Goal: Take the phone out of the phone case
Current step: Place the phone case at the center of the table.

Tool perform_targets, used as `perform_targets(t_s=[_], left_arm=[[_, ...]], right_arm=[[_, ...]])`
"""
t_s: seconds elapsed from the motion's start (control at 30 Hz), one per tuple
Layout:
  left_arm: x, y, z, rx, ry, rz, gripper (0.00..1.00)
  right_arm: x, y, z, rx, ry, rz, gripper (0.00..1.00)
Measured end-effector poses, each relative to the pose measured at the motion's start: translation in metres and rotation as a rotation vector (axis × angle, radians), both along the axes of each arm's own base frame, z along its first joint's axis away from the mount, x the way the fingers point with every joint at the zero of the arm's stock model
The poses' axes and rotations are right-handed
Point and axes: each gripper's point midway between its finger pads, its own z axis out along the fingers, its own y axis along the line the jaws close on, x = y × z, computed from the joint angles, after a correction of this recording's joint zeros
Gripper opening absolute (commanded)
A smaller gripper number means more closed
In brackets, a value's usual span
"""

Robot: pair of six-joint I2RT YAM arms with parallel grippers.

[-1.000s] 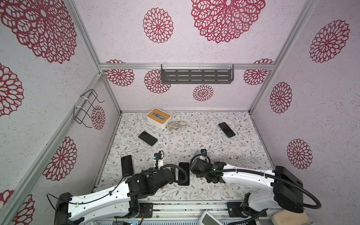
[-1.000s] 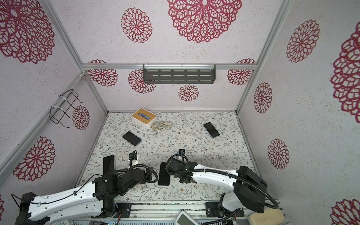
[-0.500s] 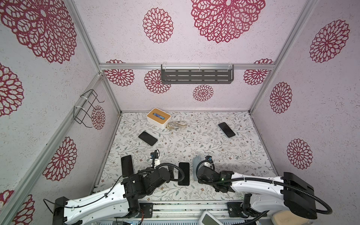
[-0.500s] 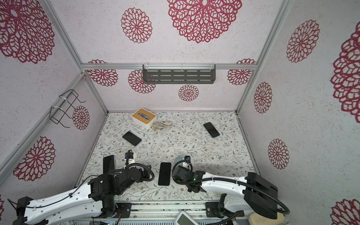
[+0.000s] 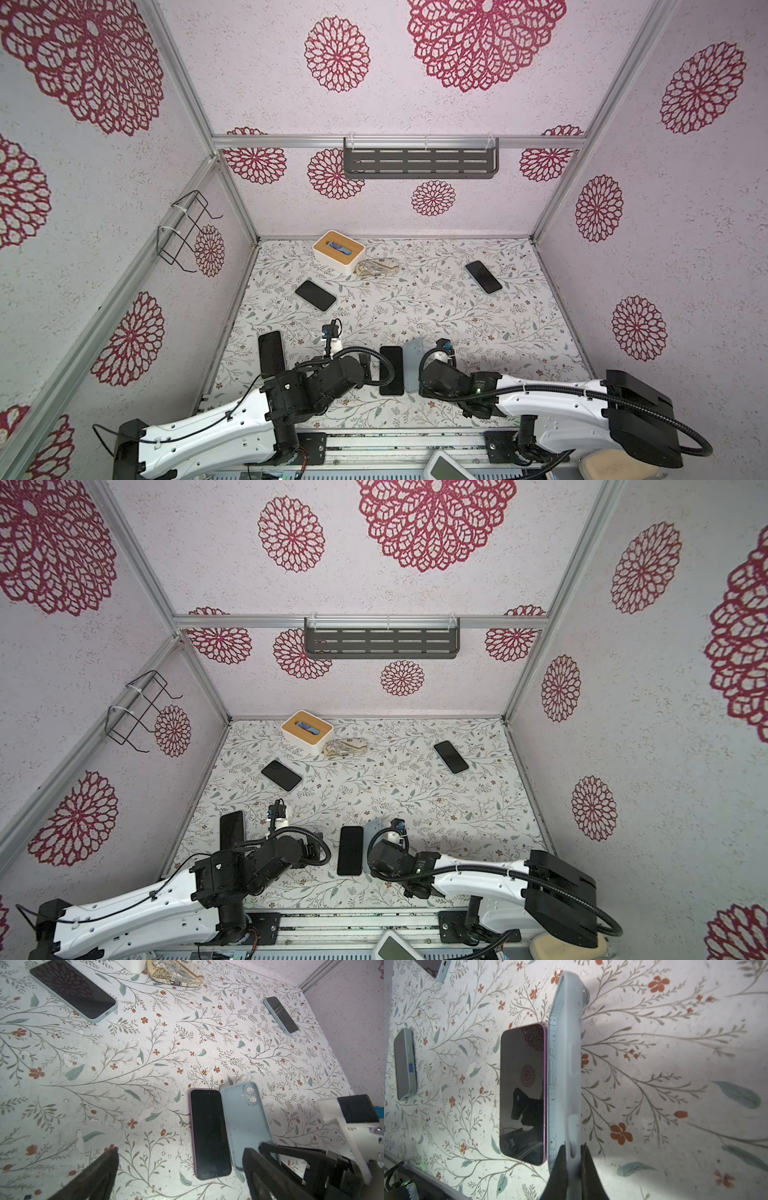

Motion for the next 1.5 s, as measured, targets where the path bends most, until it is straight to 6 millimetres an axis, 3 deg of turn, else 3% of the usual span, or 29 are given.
perform_targets(t_s=[0.3,0.4,0.47,0.6,0.8,1.0,1.17,1.5], left_arm=[[0.001,-0.001,-0.005,0.027,0.007,-0.004,0.97],[0.001,-0.002,-0.006,0.034,0.011,-0.007,0.97],[0.001,-0.002,-0.008,0.038,0.014,-0.008,0.97],[0.001,-0.004,-0.011,0.05,0.025,-0.013,0.97],[0.001,-0.007,-0.014,0.053,0.033,-0.02,0.97],[0.001,-0.008,-0.013,0.048,0.03,-0.021,0.97],[0.002,-0.01,-0.008,0.036,0.024,-0.021,0.97],[0.002,-0.009,-0.003,0.024,0.018,-0.02,0.97]], right_arm=[[-0.004,-0.003,-0.005,0.001,0.015,-0.004,0.34],[-0.004,-0.004,-0.006,0.0,0.018,-0.008,0.5],[-0.004,-0.006,-0.006,-0.002,0.017,-0.012,0.68],[-0.005,-0.012,-0.005,0.002,0.017,-0.022,0.8],[-0.003,-0.021,-0.008,-0.014,0.016,-0.035,0.78],[0.017,-0.028,-0.006,-0.017,-0.004,-0.071,0.71],[0.026,-0.022,-0.009,-0.009,-0.011,-0.057,0.66],[0.024,-0.007,-0.023,0.006,0.018,-0.009,0.59]])
